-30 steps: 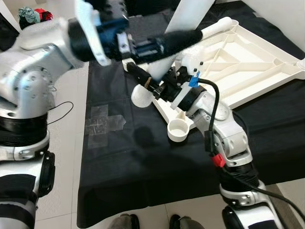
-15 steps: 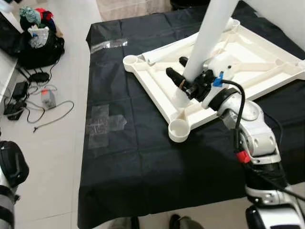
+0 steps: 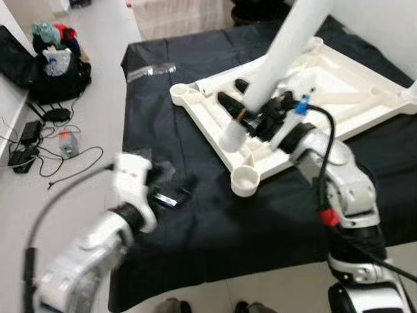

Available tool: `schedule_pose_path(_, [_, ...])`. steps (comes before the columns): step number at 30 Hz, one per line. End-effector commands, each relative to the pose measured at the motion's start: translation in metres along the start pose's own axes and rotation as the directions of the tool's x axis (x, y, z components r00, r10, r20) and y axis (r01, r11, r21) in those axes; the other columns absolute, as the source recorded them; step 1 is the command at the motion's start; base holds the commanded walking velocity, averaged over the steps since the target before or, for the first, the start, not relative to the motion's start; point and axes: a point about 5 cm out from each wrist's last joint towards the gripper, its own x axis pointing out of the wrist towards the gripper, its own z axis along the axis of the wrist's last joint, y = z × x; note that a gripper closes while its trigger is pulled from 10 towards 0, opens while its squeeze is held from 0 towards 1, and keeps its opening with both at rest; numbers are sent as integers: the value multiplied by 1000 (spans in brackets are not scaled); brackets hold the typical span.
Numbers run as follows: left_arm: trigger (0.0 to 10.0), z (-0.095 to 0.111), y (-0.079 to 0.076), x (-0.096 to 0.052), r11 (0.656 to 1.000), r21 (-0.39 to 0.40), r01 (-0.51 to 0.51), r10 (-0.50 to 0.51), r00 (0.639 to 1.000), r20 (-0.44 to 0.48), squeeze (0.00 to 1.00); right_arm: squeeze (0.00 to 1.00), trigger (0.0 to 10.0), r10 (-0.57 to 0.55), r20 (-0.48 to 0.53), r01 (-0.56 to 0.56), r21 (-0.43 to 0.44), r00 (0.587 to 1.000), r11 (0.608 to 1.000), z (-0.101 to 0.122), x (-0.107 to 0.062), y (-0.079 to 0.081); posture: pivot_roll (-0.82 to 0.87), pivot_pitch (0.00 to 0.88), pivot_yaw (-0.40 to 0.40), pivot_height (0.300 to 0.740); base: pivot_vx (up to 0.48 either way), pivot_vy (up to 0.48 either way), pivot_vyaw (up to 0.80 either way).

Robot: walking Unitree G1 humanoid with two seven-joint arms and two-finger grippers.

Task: Building children table

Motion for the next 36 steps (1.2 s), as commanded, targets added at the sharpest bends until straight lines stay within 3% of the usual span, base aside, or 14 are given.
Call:
schedule_pose_path(1, [10000, -4, 6, -6, 997, 44, -64, 64, 998, 9, 0, 0, 10000, 65, 13, -65, 16, 998, 998, 3, 1, 10, 13, 89, 15, 740, 0, 0, 800])
schedule_pose_path(6, [10000, -9, 10, -8, 989, 96, -116, 116, 993, 14, 0, 0, 10000, 105, 5, -105, 24, 994, 994, 0, -1, 16, 10, 83, 17, 740, 0, 0, 800])
schedule_pose_path(10, [10000, -25, 12, -15, 967, 128, -219, 220, 975, 11, 0, 0, 10000, 64, -40, -63, 26, 997, 998, -12, -3, 19, 6, 76, 19, 740, 0, -469, 791])
schedule_pose_path(14, [10000, -32, 10, -18, 967, 114, -227, 229, 974, -1, 0, 0, 10000, -2, -87, 1, -10, 996, 1000, -19, 0, 18, 4, 73, 23, 740, 0, -469, 387])
schedule_pose_path(21, [10000, -38, 9, -16, 968, 108, -226, 229, 973, -8, 0, 0, 10000, 30, -95, -31, -10, 995, 999, -17, -1, 22, -3, 76, 23, 740, 0, -471, 209])
schedule_pose_path(31, [10000, -48, 7, -22, 959, 168, -228, 239, 970, -49, 0, 0, 10000, 42, -125, -46, -25, 991, 999, -15, -4, 26, -13, 92, 20, 740, 0, 0, 79])
schedule_pose_path(32, [10000, -50, 5, -28, 953, 213, -214, 234, 970, -71, 0, 0, 10000, 51, -142, -56, -31, 989, 998, -18, -6, 28, -13, 96, 23, 740, 0, 480, 0])
schedule_pose_path(36, [10000, -52, 3, -34, 952, 240, -191, 217, 972, -87, 0, 0, 10000, 62, -158, -68, -33, 985, 997, -20, -7, 29, -10, 108, 24, 740, 0, 480, 0])
